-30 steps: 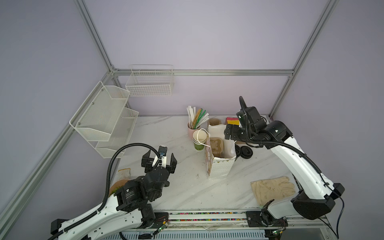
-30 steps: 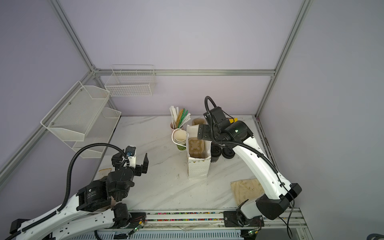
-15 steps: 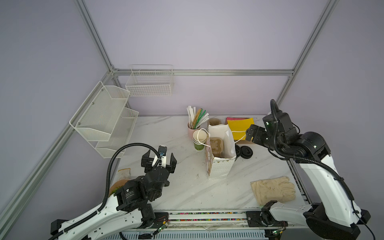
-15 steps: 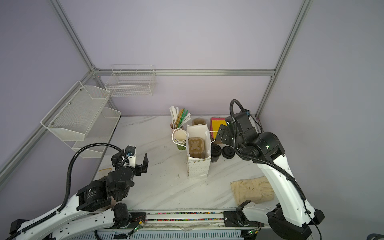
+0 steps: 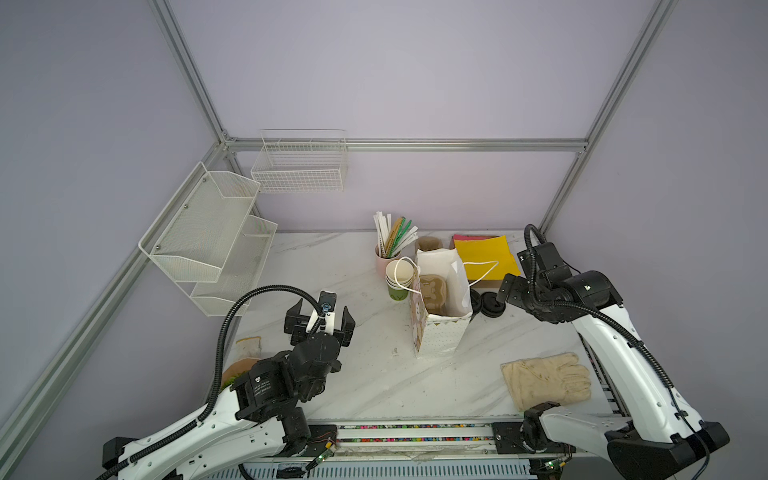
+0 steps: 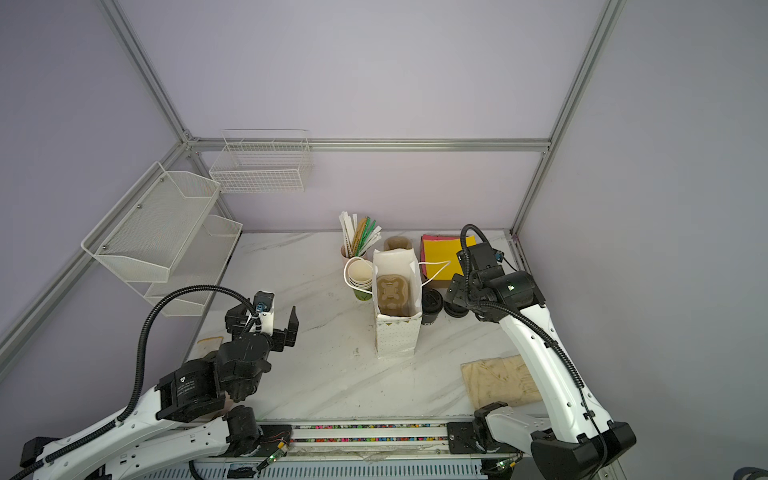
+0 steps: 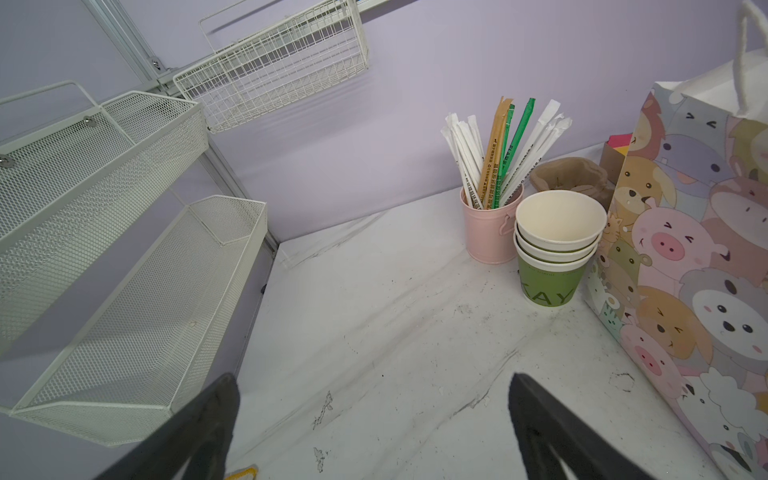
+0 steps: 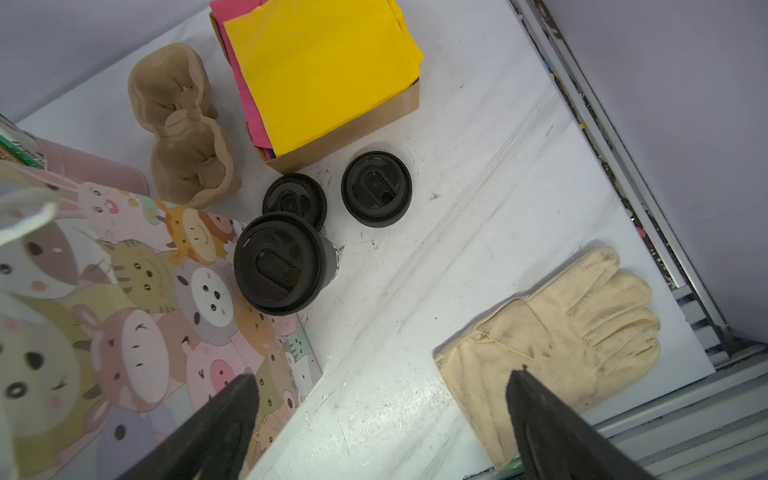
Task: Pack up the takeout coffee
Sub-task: 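Release the bag and move the right gripper over the black lids, then lower the right gripper onto the nearest black lid and grasp it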
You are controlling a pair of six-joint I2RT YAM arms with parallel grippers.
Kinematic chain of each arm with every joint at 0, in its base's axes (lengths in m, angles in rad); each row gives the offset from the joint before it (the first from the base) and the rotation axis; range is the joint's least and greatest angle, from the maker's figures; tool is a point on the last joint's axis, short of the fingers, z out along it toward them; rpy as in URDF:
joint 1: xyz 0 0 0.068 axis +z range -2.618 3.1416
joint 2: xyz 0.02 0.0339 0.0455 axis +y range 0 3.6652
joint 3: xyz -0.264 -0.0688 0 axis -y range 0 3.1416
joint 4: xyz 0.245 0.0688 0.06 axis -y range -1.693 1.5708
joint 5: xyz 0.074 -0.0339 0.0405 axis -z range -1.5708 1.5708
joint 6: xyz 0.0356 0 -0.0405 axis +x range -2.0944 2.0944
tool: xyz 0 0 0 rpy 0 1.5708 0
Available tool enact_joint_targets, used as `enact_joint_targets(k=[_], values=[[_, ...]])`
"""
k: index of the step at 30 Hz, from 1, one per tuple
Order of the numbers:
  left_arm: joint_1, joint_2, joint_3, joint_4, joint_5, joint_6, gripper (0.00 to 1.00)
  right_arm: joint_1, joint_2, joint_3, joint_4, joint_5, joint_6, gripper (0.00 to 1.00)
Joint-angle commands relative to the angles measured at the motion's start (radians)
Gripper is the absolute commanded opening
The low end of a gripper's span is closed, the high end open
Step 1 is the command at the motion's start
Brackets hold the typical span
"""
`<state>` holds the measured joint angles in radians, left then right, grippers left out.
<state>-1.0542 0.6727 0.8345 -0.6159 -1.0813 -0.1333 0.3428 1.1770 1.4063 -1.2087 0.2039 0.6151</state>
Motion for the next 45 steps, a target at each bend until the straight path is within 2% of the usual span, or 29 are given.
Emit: enact_joint_targets(k=[1, 6, 18, 27, 45], values=[[0.003, 0.003, -0.040, 0.022, -0.001, 0.021, 1.00, -0.013, -0.008, -0.061, 0.094, -0.115, -0.050, 0.96], [0.004, 0.019, -0.039, 0.023, -0.002, 0.023, 1.00, -0.014, 0.040, -0.117, 0.181, -0.202, -0.073, 0.96], [0.010, 0.045, -0.040, 0.027, 0.006, 0.032, 1.00, -0.014, 0.191, -0.077, 0.201, -0.216, -0.104, 0.97], [0.017, 0.055, -0.041, 0.030, 0.021, 0.036, 1.00, -0.013, 0.306, -0.005, 0.142, -0.237, -0.144, 0.97], [0.028, 0.077, -0.040, 0.030, 0.032, 0.038, 1.00, 0.010, 0.432, 0.059, 0.143, -0.267, -0.159, 0.97]])
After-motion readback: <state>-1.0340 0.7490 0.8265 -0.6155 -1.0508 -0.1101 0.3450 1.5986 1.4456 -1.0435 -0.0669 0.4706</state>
